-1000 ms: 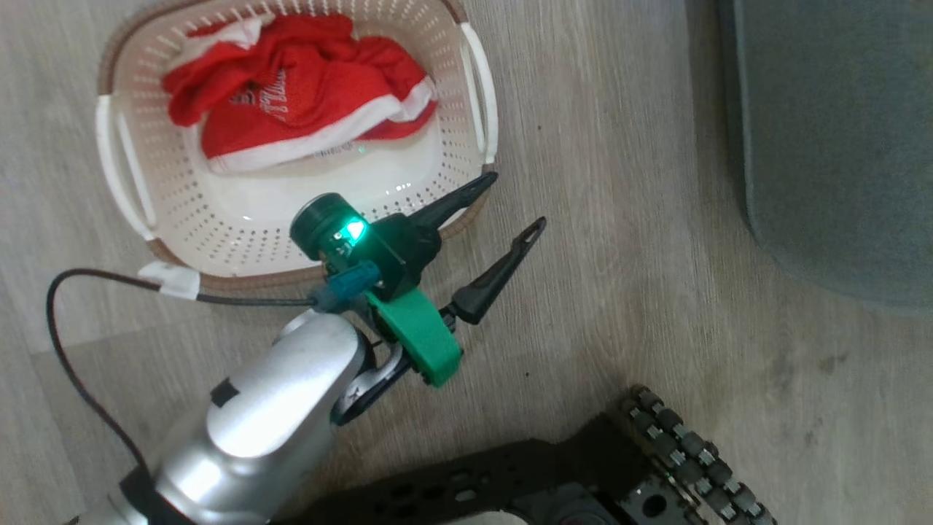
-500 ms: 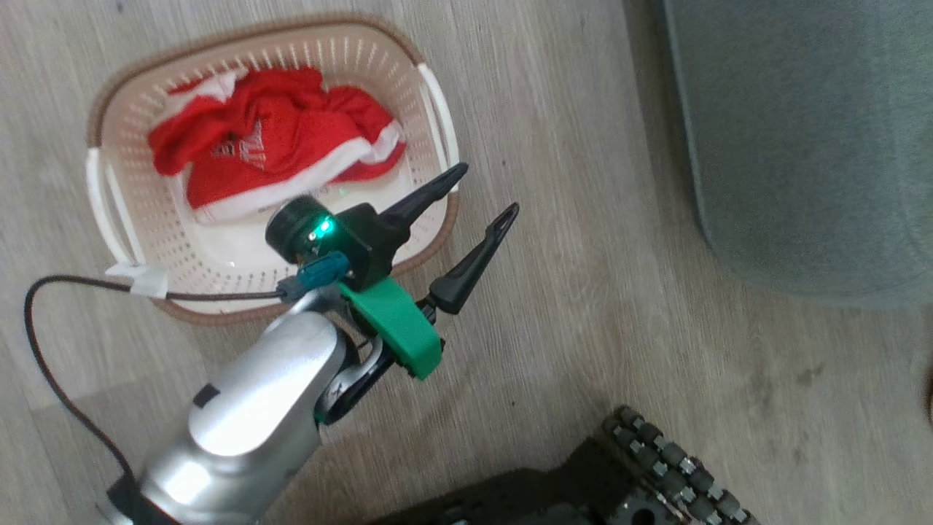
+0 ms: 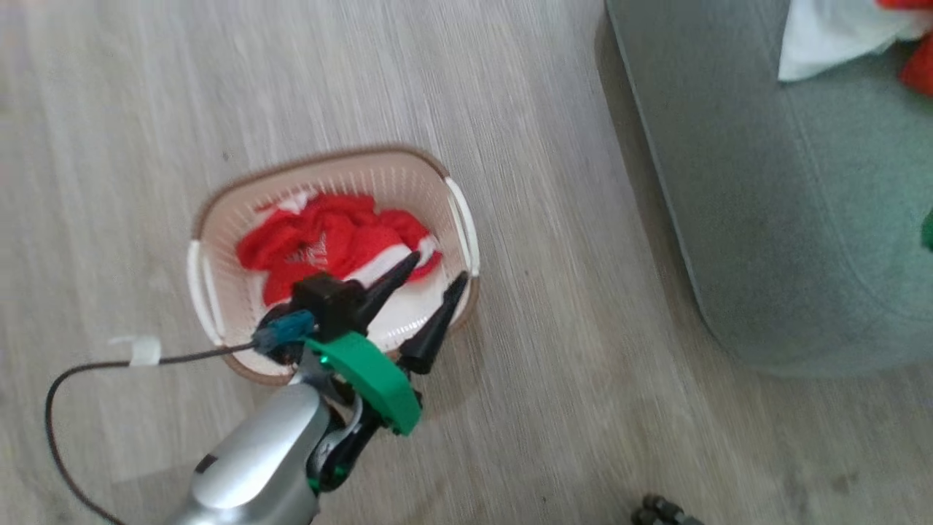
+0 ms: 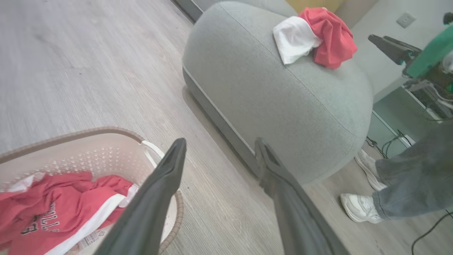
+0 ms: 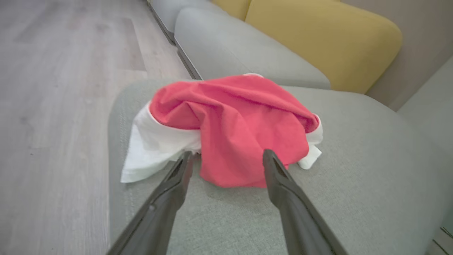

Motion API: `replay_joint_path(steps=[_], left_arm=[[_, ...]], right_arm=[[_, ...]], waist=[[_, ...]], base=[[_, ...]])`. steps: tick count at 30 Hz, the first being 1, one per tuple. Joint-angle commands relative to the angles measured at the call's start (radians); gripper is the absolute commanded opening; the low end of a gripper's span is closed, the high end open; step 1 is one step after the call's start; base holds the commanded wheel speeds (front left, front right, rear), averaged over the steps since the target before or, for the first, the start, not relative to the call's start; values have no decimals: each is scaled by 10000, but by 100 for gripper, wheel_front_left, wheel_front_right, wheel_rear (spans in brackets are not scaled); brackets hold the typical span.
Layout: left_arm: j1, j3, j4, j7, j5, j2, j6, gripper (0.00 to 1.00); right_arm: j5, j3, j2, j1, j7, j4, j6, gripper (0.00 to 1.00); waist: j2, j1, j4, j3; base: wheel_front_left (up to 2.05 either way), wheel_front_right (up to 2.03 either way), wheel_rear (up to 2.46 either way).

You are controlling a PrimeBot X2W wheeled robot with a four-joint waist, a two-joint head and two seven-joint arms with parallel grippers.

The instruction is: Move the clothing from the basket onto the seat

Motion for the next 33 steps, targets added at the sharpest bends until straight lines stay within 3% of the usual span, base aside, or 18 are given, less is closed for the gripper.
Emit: replay_joint_path(steps=[1, 5, 8, 14, 24, 33], left_arm=[[141, 489, -185, -110, -77, 31, 92, 100], [689, 1353, -243, -134, -190, -123, 272, 100], [1242, 2601, -516, -138, 62, -366, 448, 100], [2015, 4114, -420, -139, 890, -546, 518, 100], [3204, 6627, -236, -140, 2158, -792, 381, 100], [3658, 7696, -118, -141, 3080, -1198, -66, 100]], right_arm=[[197, 239, -56, 304, -65, -722, -4, 100], [624, 488, 325, 1458, -65, -2292, -4, 100], [811, 790, 743, 2616, -65, -3560, -4, 100], [829, 1696, 1513, 4206, -65, -4812, -4, 100], [1062, 2889, 2325, 5744, -65, -5418, -4, 100], [1023, 3376, 2508, 6161, -65, -5093, -4, 100]], waist=[[-1, 2, 341, -821], [-1, 2, 637, -1481], [-1, 2, 1125, -2078], [-1, 2, 1839, -3005], [-1, 2, 2349, -3872], [-1, 2, 2450, -4246]], base=[[0, 0, 0], [0, 0, 0], [0, 0, 0], [0, 0, 0], [0, 0, 0], [0, 0, 0]])
